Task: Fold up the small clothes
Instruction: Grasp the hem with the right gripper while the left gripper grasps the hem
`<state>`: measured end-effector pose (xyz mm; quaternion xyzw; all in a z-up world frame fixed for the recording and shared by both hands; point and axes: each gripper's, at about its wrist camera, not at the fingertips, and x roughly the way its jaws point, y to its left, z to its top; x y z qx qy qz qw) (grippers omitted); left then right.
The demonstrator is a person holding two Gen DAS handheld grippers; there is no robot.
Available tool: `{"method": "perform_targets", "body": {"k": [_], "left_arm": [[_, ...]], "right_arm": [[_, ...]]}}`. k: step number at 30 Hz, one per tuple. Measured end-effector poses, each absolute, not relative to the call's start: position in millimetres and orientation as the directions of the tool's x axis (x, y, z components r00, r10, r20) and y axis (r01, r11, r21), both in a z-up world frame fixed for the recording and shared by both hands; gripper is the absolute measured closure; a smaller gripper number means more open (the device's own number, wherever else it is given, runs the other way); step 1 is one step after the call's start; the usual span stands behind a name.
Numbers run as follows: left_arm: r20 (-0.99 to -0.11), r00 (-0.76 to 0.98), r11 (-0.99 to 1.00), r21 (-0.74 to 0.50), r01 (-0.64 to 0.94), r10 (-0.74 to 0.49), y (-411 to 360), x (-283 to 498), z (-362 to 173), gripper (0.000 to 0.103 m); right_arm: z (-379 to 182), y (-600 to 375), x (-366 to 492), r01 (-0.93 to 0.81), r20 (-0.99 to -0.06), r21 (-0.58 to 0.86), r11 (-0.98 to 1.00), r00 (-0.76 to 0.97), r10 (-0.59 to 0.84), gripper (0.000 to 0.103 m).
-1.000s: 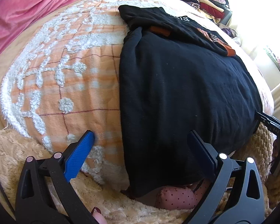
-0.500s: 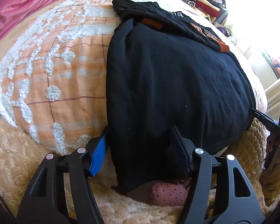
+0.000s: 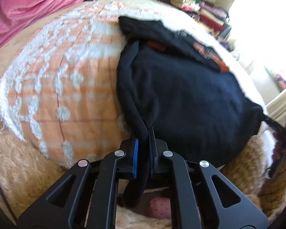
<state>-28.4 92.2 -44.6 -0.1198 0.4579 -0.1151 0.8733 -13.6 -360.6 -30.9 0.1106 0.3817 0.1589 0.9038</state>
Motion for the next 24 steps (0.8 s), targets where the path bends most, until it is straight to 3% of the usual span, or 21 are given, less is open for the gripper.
{"method": "perform_targets", "body": {"k": [5, 9, 13, 19, 24], "left_arm": [[-0.734, 0.597, 0.938, -0.331, 0.103, -0.324, 97, -15, -23, 0.100], [-0.713, 0.620, 0.931, -0.354, 0.087, -0.328, 105, -1, -18, 0.099], [-0.724, 0.605, 0.930, -0.360, 0.078, -0.331, 105, 9, -26, 0.092], [-0.738, 0.583, 0.929, -0.362, 0.082, -0.339, 103, 4, -37, 0.072], [-0.736, 0.563, 0.912, -0.402, 0.085, -0.377, 105, -6, -44, 0.064]], "right_arm": [[-6, -367, 8, -0.193, -0.580, 0.351, 0.916, 0.723, 0.375, 0.094], [-3, -372, 29, -0.157, -0.579, 0.364, 0.918, 0.733, 0.356, 0.094], [-16, -373, 42, -0.133, -0.615, 0.369, 0.920, 0.708, 0.349, 0.093], [-32, -377, 38, -0.123, -0.623, 0.418, 0.900, 0.682, 0.383, 0.089], [-39, -381, 30, -0.145, -0.624, 0.452, 0.880, 0.653, 0.428, 0.076]]}}
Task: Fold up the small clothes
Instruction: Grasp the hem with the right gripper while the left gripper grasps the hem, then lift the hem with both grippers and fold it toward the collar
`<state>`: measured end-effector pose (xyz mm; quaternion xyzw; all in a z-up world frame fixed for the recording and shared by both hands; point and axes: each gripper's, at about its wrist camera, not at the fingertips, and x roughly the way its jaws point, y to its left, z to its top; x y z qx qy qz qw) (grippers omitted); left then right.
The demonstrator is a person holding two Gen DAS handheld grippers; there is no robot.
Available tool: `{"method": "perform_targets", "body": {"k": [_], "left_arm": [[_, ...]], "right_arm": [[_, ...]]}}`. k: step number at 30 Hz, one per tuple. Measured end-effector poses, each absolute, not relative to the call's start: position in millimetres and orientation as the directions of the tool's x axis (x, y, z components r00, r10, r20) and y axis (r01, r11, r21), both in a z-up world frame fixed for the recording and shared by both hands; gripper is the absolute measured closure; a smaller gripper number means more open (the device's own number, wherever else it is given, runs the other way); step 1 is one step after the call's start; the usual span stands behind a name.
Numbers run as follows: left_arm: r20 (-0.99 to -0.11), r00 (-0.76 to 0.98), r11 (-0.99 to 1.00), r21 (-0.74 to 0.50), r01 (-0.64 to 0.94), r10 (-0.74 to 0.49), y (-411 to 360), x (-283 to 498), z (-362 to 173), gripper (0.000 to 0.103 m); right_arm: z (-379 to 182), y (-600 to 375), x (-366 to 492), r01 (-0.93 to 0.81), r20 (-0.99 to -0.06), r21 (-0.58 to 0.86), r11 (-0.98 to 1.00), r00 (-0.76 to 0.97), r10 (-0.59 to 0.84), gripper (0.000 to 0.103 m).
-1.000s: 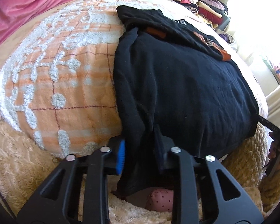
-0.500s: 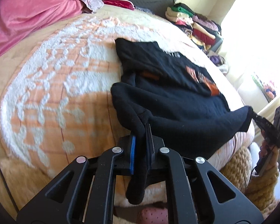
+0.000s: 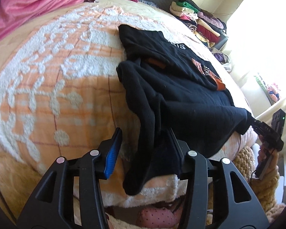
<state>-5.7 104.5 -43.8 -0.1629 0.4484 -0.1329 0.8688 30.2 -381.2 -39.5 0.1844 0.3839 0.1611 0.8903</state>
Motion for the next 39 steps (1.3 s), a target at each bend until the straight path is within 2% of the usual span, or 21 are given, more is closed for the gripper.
{"method": "perform_targets", "body": {"k": [5, 9, 10, 11, 13, 14, 15, 17, 23, 27, 39], "left_arm": [[-0.737, 0.534, 0.898, -0.425, 0.112, -0.415, 97, -9, -51, 0.063], [-0.741, 0.518, 0.895, -0.427, 0.129, -0.428, 90, -7, -53, 0.063], [-0.742, 0.516, 0.895, -0.427, 0.129, -0.428, 89, -7, -54, 0.069], [-0.742, 0.514, 0.894, -0.430, 0.129, -0.431, 88, -7, -54, 0.083], [-0.740, 0.509, 0.889, -0.439, 0.127, -0.439, 88, -6, -55, 0.099], [-0.738, 0.512, 0.889, -0.441, 0.125, -0.438, 89, -6, -53, 0.100], [-0.730, 0.520, 0.886, -0.446, 0.128, -0.443, 90, -6, -49, 0.100], [-0.710, 0.542, 0.880, -0.455, 0.134, -0.449, 93, -6, -40, 0.100], [-0.640, 0.615, 0.867, -0.474, 0.155, -0.460, 105, 7, -5, 0.101], [-0.604, 0.652, 0.858, -0.492, 0.146, -0.458, 114, 21, 13, 0.101], [-0.520, 0.724, 0.833, -0.535, 0.138, -0.454, 129, 83, 58, 0.101]], "right_arm": [[-46, -373, 21, -0.187, -0.638, 0.445, 0.876, 0.619, 0.457, 0.055], [-50, -368, 16, -0.197, -0.654, 0.429, 0.882, 0.605, 0.453, 0.054], [-51, -368, 16, -0.199, -0.657, 0.428, 0.881, 0.601, 0.455, 0.054], [-51, -367, 15, -0.204, -0.659, 0.426, 0.881, 0.597, 0.457, 0.054], [-49, -362, 14, -0.232, -0.675, 0.402, 0.886, 0.579, 0.458, 0.064], [-47, -359, 13, -0.249, -0.676, 0.389, 0.887, 0.577, 0.458, 0.082], [-45, -357, 13, -0.259, -0.672, 0.391, 0.883, 0.575, 0.466, 0.092], [-36, -354, 11, -0.281, -0.652, 0.391, 0.876, 0.588, 0.479, 0.096], [8, -357, 13, -0.327, -0.531, 0.402, 0.855, 0.678, 0.509, 0.097], [34, -357, 26, -0.335, -0.484, 0.387, 0.859, 0.719, 0.499, 0.097], [86, -350, 93, -0.320, -0.431, 0.364, 0.875, 0.775, 0.462, 0.097]]}}
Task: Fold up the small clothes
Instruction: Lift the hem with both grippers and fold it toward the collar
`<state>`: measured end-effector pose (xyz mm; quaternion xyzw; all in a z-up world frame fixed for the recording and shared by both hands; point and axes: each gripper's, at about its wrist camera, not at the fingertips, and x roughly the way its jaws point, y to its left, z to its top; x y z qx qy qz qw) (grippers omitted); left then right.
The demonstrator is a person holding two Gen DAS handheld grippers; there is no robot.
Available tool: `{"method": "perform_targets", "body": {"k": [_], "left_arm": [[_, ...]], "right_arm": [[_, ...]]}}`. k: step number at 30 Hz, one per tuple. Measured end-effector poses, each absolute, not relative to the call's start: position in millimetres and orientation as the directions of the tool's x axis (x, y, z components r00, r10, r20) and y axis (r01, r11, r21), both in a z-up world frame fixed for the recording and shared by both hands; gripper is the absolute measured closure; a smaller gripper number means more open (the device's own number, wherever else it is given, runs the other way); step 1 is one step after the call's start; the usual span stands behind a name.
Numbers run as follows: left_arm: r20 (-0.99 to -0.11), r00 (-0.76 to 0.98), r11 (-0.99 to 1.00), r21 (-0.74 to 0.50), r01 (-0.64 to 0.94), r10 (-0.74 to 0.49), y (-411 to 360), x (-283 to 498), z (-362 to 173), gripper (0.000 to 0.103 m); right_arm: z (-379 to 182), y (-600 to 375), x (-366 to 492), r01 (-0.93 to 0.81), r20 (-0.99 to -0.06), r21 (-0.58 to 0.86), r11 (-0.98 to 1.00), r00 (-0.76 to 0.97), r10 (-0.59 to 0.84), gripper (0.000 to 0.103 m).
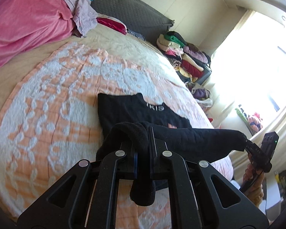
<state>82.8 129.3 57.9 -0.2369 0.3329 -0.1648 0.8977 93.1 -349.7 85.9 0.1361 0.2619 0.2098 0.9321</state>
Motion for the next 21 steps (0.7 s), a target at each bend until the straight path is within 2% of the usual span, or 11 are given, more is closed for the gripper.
{"method": "perform_targets", "body": {"k": [10, 21], "left_arm": [[-0.547, 0.712, 0.824, -0.562, 0.078, -0.440, 132, 145, 57, 0.101], [-0.619, 0.670, 0.839, -0.544, 0.012, -0.410, 133, 187, 20, 0.101]], "right_arm": [[79, -340, 147, -0.254, -0.473, 0.368, 0.894, 0.777, 0.416, 0.097], [39, -342, 194, -0.171, -0.564, 0.402, 0.899, 0.728, 0.391, 0.097]]}}
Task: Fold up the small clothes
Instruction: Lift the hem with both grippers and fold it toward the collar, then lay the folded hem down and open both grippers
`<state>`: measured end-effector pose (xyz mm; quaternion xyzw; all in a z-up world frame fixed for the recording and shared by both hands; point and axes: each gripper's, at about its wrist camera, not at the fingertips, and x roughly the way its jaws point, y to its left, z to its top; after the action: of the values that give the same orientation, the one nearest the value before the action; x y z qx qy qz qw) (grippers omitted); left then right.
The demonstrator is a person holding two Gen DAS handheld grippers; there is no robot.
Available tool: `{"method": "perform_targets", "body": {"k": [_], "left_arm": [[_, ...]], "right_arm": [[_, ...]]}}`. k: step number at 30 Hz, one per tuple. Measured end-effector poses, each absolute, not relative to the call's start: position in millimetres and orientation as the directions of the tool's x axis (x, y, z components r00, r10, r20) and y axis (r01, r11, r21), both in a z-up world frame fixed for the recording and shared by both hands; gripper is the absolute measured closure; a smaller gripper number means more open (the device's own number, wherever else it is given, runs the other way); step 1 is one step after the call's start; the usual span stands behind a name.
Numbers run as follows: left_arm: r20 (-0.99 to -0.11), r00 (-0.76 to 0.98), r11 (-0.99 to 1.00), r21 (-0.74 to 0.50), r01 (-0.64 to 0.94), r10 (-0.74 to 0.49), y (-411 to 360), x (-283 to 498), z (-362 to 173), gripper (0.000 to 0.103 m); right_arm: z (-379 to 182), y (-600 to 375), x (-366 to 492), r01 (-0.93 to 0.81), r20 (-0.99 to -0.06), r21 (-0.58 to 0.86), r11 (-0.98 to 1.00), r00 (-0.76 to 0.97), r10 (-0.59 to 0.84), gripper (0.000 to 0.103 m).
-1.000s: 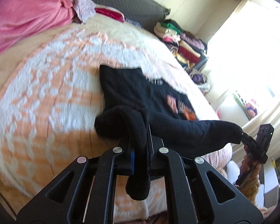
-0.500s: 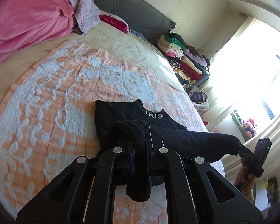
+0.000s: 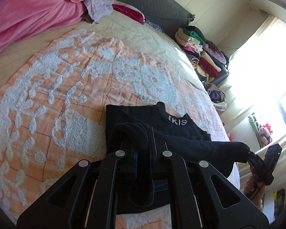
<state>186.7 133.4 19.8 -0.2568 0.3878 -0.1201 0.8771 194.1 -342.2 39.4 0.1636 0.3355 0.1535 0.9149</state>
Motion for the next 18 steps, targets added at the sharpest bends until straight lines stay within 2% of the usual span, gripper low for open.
{"method": "perform_targets", "body": {"k": [5, 7, 8, 9, 10, 18], "left_arm": [[-0.634, 0.662, 0.850, -0.527, 0.007, -0.399, 132, 192, 7, 0.097], [-0.640, 0.664, 0.856, -0.517, 0.001, -0.387, 133, 192, 5, 0.091], [-0.639, 0.669, 0.858, -0.513, -0.004, -0.380, 134, 191, 5, 0.081], [-0.636, 0.680, 0.863, -0.506, -0.011, -0.364, 137, 189, 6, 0.076], [-0.632, 0.689, 0.864, -0.503, -0.015, -0.355, 139, 187, 8, 0.073], [-0.594, 0.746, 0.908, -0.419, 0.032, -0.300, 129, 161, 37, 0.073]], "right_arm": [[15, -346, 207, -0.115, -0.612, 0.421, 0.900, 0.696, 0.375, 0.094], [11, -348, 208, -0.103, -0.618, 0.422, 0.901, 0.695, 0.369, 0.087], [9, -349, 206, -0.094, -0.618, 0.426, 0.900, 0.697, 0.365, 0.076], [9, -350, 205, -0.090, -0.615, 0.428, 0.899, 0.700, 0.363, 0.065], [9, -352, 203, -0.084, -0.611, 0.431, 0.898, 0.706, 0.359, 0.063], [23, -353, 176, -0.101, -0.566, 0.370, 0.924, 0.763, 0.310, 0.063]]}}
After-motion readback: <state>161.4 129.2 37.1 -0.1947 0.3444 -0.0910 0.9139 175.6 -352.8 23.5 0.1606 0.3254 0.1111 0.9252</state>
